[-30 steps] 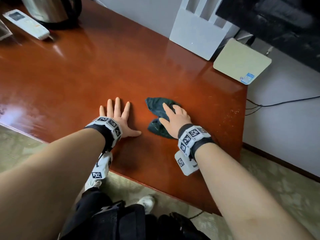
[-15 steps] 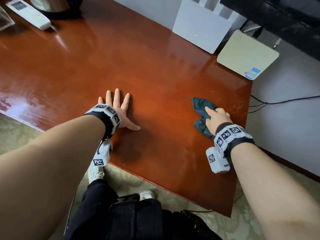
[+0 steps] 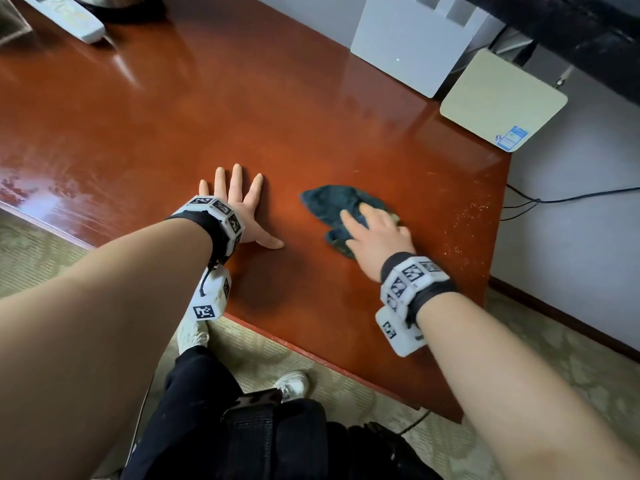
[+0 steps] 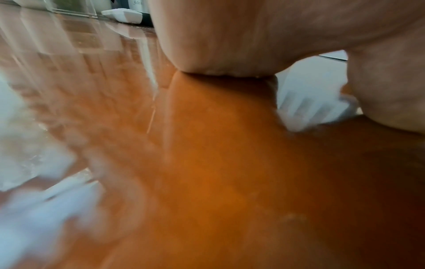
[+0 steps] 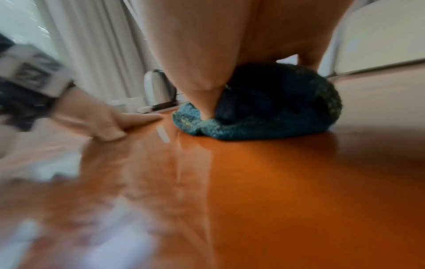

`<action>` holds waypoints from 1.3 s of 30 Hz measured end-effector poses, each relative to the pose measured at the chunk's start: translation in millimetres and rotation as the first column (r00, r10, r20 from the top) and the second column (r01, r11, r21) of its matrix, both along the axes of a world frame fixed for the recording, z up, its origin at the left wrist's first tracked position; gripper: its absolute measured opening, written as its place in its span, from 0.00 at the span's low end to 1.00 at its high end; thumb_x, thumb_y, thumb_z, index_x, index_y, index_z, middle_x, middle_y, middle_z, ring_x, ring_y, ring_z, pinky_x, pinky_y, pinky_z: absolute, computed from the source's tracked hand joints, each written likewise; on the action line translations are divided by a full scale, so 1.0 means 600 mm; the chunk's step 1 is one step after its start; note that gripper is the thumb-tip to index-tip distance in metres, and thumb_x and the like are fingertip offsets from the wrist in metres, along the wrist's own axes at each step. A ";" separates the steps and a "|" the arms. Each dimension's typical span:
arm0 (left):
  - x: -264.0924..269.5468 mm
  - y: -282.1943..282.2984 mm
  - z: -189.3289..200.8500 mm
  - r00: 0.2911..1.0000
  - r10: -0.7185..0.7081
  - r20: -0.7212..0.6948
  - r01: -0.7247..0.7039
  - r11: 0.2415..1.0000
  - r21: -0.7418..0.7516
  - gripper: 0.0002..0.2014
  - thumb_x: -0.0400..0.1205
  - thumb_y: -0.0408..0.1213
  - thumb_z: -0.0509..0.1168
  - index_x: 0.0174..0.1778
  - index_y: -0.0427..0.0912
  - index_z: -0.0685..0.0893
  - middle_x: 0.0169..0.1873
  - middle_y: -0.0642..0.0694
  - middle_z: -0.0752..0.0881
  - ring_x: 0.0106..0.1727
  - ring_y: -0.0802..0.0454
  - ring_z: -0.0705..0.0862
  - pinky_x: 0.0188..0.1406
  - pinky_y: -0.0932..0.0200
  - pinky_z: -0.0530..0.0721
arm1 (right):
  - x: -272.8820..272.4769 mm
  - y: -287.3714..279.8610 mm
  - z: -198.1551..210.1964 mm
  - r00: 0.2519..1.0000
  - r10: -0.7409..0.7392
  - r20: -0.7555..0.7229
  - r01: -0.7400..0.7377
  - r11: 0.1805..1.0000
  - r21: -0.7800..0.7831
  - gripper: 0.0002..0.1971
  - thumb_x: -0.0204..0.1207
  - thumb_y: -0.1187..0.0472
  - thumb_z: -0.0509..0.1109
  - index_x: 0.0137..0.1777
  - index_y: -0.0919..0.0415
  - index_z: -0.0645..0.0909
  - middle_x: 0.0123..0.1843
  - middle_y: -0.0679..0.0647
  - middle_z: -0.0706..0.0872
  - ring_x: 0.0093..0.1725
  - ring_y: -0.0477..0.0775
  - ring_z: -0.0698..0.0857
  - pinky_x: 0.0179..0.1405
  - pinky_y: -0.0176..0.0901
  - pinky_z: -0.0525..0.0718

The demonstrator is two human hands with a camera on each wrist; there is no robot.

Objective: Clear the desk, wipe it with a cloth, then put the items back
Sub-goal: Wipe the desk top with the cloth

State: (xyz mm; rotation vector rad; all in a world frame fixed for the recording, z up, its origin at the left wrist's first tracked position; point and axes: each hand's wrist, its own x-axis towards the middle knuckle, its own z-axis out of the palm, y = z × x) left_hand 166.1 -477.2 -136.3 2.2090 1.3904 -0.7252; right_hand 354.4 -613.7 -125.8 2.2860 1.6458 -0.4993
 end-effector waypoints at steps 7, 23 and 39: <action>-0.005 -0.002 -0.002 0.999 0.009 0.032 -0.009 1.000 0.012 0.64 0.61 0.74 0.67 0.80 0.57 0.30 0.80 0.46 0.27 0.80 0.43 0.26 0.79 0.38 0.32 | 0.152 -0.092 0.014 0.812 -0.560 0.165 0.574 0.817 -0.055 0.25 0.85 0.57 0.52 0.82 0.51 0.55 0.80 0.62 0.59 0.77 0.64 0.60 0.72 0.56 0.68; -0.014 -0.003 -0.002 0.995 -0.091 0.050 0.087 0.993 0.078 0.60 0.67 0.72 0.65 0.82 0.51 0.33 0.81 0.41 0.31 0.82 0.37 0.32 0.79 0.35 0.37 | -0.164 -0.091 0.006 1.000 0.015 -0.012 -0.016 1.000 -0.027 0.26 0.86 0.53 0.51 0.82 0.44 0.51 0.84 0.50 0.50 0.82 0.54 0.50 0.74 0.57 0.61; 0.035 -0.038 0.018 0.940 -0.314 0.134 0.298 0.946 0.125 0.49 0.74 0.66 0.62 0.83 0.52 0.43 0.83 0.45 0.38 0.82 0.42 0.31 0.80 0.41 0.35 | 0.004 -0.146 0.071 0.885 -0.454 -0.103 0.465 0.870 0.163 0.24 0.82 0.60 0.57 0.78 0.48 0.64 0.80 0.56 0.62 0.75 0.63 0.61 0.74 0.51 0.65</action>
